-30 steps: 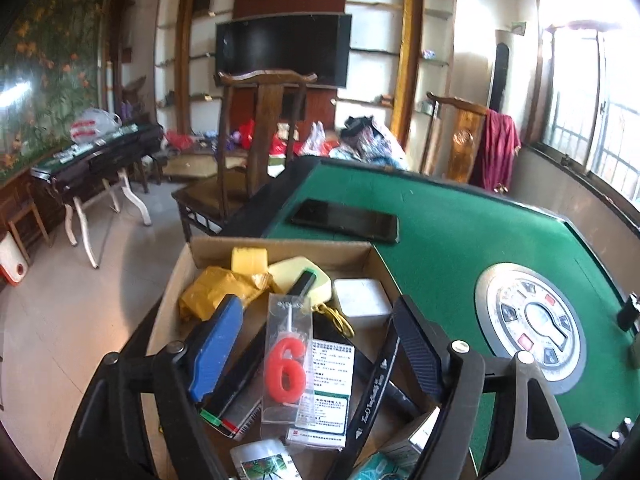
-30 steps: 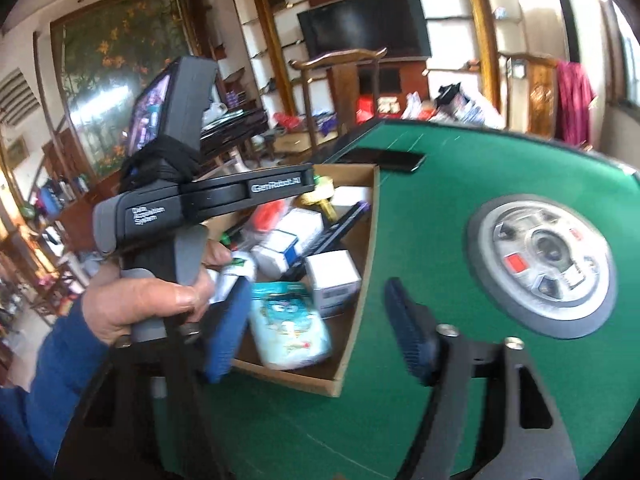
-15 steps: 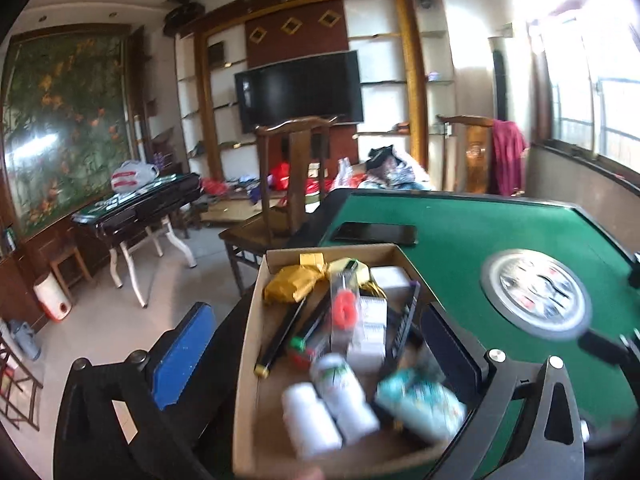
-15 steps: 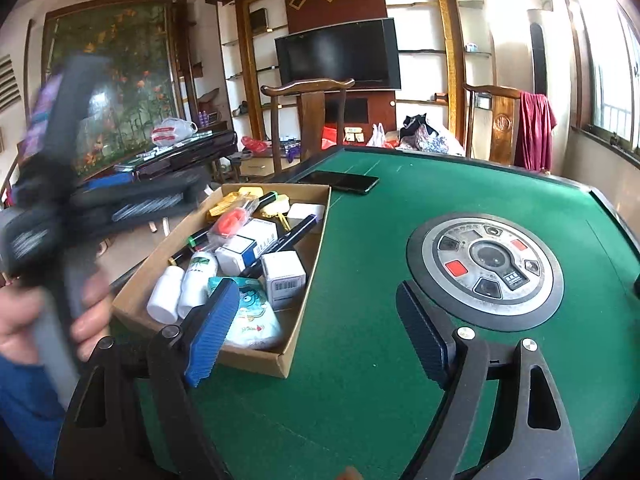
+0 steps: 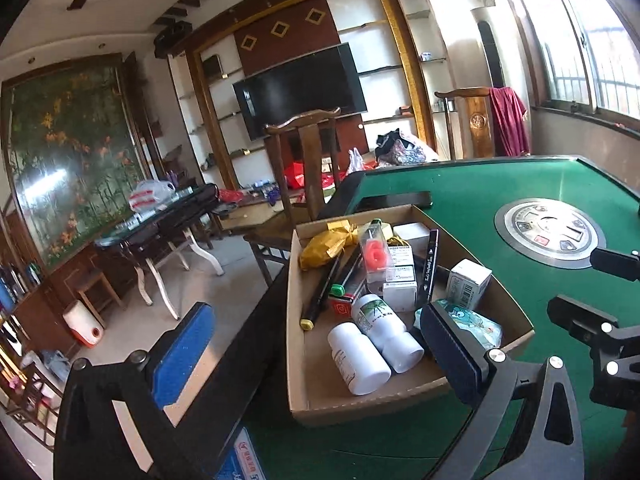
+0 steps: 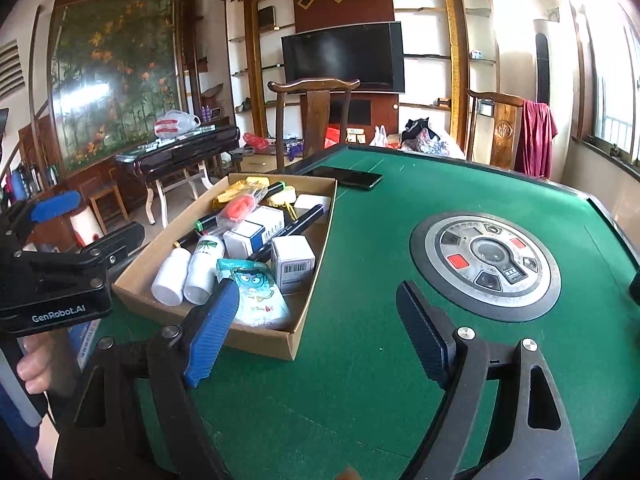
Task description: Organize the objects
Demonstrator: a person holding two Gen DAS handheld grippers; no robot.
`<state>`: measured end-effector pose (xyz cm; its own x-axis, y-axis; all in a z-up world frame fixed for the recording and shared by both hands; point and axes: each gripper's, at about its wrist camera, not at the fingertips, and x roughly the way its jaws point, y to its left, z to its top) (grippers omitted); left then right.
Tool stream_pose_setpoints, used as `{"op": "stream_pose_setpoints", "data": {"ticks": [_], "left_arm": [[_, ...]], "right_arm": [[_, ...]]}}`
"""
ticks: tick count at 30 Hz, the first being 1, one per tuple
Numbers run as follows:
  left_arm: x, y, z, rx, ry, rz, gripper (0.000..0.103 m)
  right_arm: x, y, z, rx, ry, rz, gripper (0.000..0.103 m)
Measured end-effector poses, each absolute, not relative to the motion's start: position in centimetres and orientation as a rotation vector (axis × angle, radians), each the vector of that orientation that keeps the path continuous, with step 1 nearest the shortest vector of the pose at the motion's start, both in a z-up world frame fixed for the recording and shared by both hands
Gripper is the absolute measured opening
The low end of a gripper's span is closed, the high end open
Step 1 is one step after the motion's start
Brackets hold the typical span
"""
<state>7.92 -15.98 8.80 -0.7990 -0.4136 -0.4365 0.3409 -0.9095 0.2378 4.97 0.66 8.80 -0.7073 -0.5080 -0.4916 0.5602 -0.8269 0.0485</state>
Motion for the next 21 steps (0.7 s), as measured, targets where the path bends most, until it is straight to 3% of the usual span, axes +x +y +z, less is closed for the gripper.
{"op": "stream_pose_setpoints", "data": {"ticks": [21], "left_arm": [[8.54,-16.17,8.35,0.709,-0.188,-2.669,0.103]], "right_arm": [[4.97,0.11,8.38,0.687,0.168,-2.433,0.082]]}}
